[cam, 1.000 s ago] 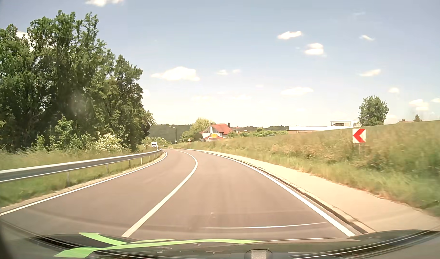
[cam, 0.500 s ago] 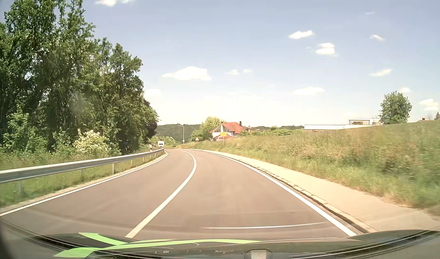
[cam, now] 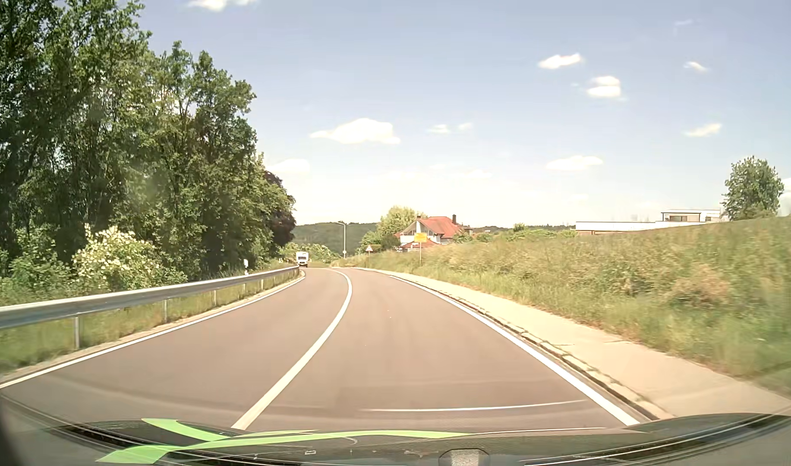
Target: Follow the waypoints while adhering to traffic rules and regulations
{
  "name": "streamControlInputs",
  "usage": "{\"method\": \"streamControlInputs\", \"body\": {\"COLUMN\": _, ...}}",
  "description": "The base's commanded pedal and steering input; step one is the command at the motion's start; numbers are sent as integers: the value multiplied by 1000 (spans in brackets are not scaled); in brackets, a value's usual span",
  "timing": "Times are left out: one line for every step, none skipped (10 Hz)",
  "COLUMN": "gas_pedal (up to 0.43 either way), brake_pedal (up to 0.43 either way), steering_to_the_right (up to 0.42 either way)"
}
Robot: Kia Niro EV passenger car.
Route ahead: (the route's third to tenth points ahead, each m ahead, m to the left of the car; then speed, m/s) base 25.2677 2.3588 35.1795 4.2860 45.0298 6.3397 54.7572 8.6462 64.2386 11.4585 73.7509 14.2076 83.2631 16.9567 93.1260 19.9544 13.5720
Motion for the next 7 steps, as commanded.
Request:
{"method": "streamControlInputs", "body": {"gas_pedal": 20, "brake_pedal": 0, "steering_to_the_right": -31}}
{"method": "streamControlInputs", "body": {"gas_pedal": 47, "brake_pedal": 0, "steering_to_the_right": -30}}
{"method": "streamControlInputs", "body": {"gas_pedal": 59, "brake_pedal": 0, "steering_to_the_right": -31}}
{"method": "streamControlInputs", "body": {"gas_pedal": 59, "brake_pedal": 0, "steering_to_the_right": -31}}
{"method": "streamControlInputs", "body": {"gas_pedal": 67, "brake_pedal": 0, "steering_to_the_right": -31}}
{"method": "streamControlInputs", "body": {"gas_pedal": 67, "brake_pedal": 0, "steering_to_the_right": -31}}
{"method": "streamControlInputs", "body": {"gas_pedal": 67, "brake_pedal": 0, "steering_to_the_right": -32}}
